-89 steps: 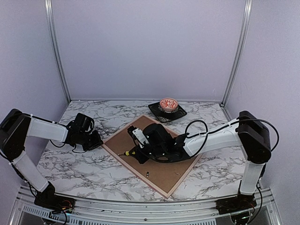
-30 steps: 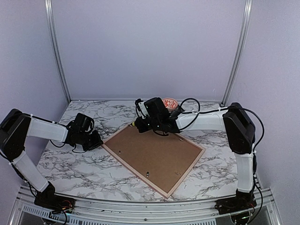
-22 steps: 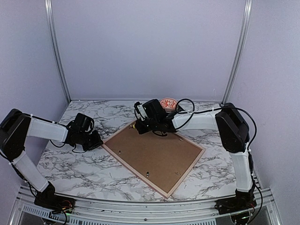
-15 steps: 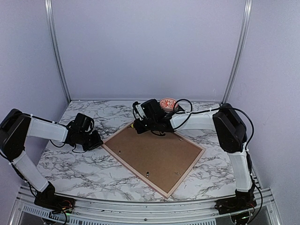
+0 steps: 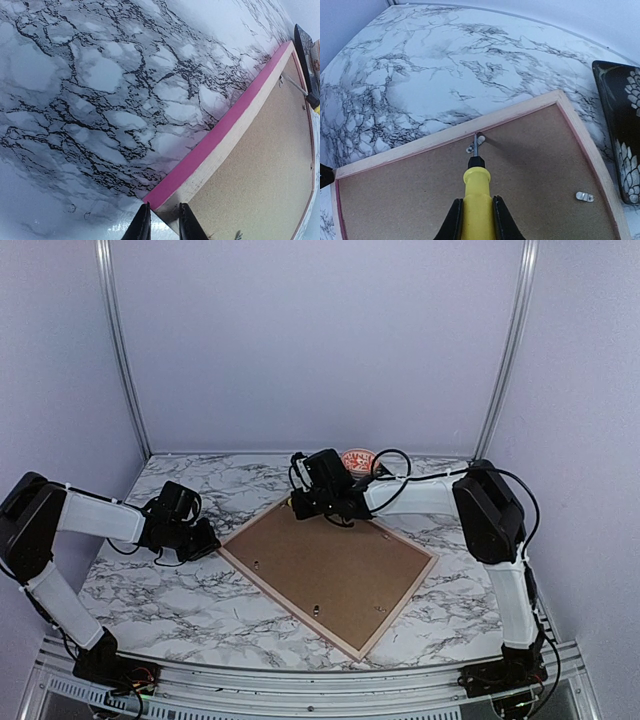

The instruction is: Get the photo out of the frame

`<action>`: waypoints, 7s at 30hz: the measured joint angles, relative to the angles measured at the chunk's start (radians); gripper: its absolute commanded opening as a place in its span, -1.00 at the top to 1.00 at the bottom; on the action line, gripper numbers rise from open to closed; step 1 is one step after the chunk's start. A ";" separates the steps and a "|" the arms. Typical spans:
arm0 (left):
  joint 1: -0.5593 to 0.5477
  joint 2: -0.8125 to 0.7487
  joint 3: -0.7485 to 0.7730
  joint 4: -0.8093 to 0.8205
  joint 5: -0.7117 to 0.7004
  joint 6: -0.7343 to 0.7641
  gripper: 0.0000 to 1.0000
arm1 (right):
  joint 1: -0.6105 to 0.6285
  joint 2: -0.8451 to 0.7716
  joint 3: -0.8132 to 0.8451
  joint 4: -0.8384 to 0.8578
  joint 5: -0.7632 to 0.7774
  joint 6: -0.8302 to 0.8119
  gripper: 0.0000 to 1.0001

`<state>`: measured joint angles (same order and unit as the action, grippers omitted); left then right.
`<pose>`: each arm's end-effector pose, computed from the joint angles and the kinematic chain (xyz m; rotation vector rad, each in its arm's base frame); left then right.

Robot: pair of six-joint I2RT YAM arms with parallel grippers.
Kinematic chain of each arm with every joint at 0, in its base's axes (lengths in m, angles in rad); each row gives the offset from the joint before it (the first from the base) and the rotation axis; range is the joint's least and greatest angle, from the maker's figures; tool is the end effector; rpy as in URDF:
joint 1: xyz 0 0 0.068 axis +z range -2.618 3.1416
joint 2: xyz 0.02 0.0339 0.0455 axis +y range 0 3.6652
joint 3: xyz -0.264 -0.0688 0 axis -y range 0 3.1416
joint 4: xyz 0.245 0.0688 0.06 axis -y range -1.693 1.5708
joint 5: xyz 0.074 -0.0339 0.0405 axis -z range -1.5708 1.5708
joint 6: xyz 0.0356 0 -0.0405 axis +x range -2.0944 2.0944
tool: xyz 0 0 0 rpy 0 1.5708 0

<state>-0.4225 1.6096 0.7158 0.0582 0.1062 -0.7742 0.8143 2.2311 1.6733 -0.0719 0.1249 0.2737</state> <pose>0.2756 -0.1280 0.1428 -0.3890 2.4833 -0.6555 0.3532 0.3678 0.1789 -0.5280 2.1717 0.4686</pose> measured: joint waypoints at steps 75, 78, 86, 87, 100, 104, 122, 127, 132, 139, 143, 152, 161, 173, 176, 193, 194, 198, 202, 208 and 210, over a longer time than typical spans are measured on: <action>-0.009 -0.123 0.213 -0.250 0.053 0.114 -0.55 | -0.827 -0.506 -0.948 0.511 -0.401 0.208 0.59; -0.009 -0.120 0.212 -0.250 0.057 0.117 -0.55 | -0.755 -0.504 -0.932 0.491 -0.320 0.157 0.49; -0.009 -0.118 0.183 -0.242 0.061 0.119 -0.55 | -0.705 -0.504 -0.919 0.393 -0.202 0.108 0.23; -0.009 -0.118 0.174 -0.242 0.061 0.116 -0.55 | -0.705 -0.504 -0.919 0.376 -0.190 0.106 0.19; -0.013 -0.129 0.024 -0.204 0.077 0.054 -0.55 | -0.564 -0.520 -0.851 0.166 -0.160 0.026 -0.17; -0.025 -0.139 -0.016 -0.190 0.079 0.024 -0.51 | -0.554 -0.551 -0.866 0.129 -0.195 0.025 -0.05; -0.035 -0.135 -0.051 -0.078 0.127 -0.057 -0.52 | -0.542 -0.662 -1.024 0.100 -0.326 0.075 -0.02; -0.035 -0.085 -0.048 -0.040 0.132 -0.072 -0.51 | -0.495 -0.676 -1.031 0.092 -0.321 0.097 -0.02; -0.020 -0.047 -0.032 0.003 0.138 -0.088 -0.49 | -0.362 -0.712 -1.044 0.063 -0.309 0.160 -0.02; 0.086 0.062 0.097 -0.023 0.128 -0.059 -0.47 | -0.095 -0.675 -0.996 0.038 -0.261 0.289 -0.02; 0.147 0.174 0.267 -0.052 0.116 -0.018 -0.52 | 0.010 -0.561 -0.861 0.027 -0.251 0.345 -0.04; 0.095 0.132 0.433 -0.196 0.010 0.137 -0.62 | 0.024 -0.536 -0.740 -0.037 -0.198 0.354 0.03; -0.248 -0.134 0.346 -0.345 -0.301 0.290 -0.65 | 0.083 -0.533 -0.673 -0.190 -0.106 0.363 0.24; -0.800 -0.198 0.216 -0.400 -0.680 0.328 -0.72 | 0.120 -0.457 -0.620 -0.283 -0.030 0.411 0.37; -0.888 -0.165 0.216 -0.400 -0.745 0.350 -0.73 | 0.120 -0.443 -0.600 -0.295 -0.018 0.416 0.44; -1.097 -0.046 0.171 -0.304 -0.819 0.519 -0.74 | 0.119 -0.317 -0.440 -0.379 0.047 0.473 0.96; -1.102 -0.032 0.171 -0.298 -0.817 0.529 -0.74 | 0.119 -0.312 -0.430 -0.392 0.052 0.473 0.99; -1.121 0.032 0.190 -0.293 -0.816 0.568 -0.78 | 0.119 -0.283 -0.365 -0.472 0.058 0.474 1.00; -1.143 0.088 0.241 -0.294 -0.834 0.610 -0.81 | 0.119 -0.244 -0.280 -0.562 0.060 0.474 1.00; -1.173 0.127 0.304 -0.296 -0.866 0.646 -0.86 | 0.119 -0.209 -0.156 -0.673 0.060 0.470 1.00; -1.178 0.136 0.312 -0.303 -0.875 0.652 -0.87 | 0.118 -0.199 -0.122 -0.702 0.059 0.467 1.00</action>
<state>-1.6005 1.7454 1.0275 -0.2447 -0.7689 -0.1226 0.9321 2.0319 1.5513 -0.7742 0.1837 0.7406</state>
